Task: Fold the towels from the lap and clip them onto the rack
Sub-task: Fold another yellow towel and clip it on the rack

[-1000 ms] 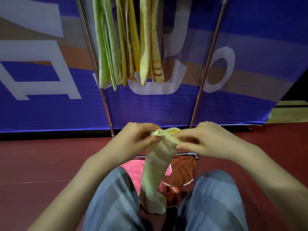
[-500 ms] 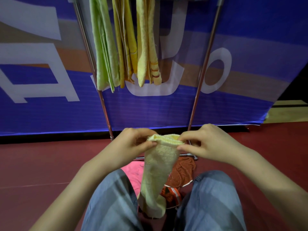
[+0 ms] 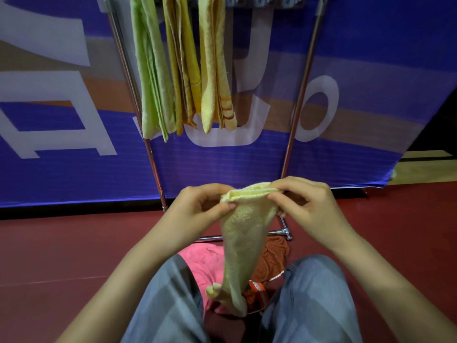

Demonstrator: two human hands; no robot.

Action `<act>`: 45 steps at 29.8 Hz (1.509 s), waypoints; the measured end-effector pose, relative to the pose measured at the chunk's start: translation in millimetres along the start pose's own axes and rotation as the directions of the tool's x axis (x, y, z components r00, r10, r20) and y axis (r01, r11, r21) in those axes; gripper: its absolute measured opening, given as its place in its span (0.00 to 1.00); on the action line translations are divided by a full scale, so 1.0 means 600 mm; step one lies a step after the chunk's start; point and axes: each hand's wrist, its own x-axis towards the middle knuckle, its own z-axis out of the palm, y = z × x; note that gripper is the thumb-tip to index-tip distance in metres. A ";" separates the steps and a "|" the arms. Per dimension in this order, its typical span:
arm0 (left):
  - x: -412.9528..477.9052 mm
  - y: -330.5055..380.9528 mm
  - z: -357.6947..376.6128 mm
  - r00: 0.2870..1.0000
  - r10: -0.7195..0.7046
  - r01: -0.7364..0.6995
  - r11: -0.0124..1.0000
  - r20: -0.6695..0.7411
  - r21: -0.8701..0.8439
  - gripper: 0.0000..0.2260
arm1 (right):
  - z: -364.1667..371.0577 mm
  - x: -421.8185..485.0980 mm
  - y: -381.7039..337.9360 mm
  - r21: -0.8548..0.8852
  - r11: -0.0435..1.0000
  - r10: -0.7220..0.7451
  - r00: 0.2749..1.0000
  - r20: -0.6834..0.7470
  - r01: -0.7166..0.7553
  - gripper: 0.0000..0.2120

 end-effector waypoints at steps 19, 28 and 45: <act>0.106 0.166 -0.062 0.826 0.497 -0.447 0.865 -0.264 0.229 0.06 | -0.055 0.165 -0.140 0.494 0.841 0.039 0.885 -0.463 0.221 0.09; 0.074 0.039 -0.024 0.996 -0.064 0.057 0.992 -0.069 -0.110 0.05 | 0.015 0.082 -0.034 0.682 0.703 0.398 0.907 -0.139 -0.204 0.10; 0.086 0.041 -0.030 0.978 -0.188 0.153 0.943 0.093 0.297 0.14 | 0.076 0.018 0.015 0.577 0.691 0.437 0.887 0.147 -0.436 0.06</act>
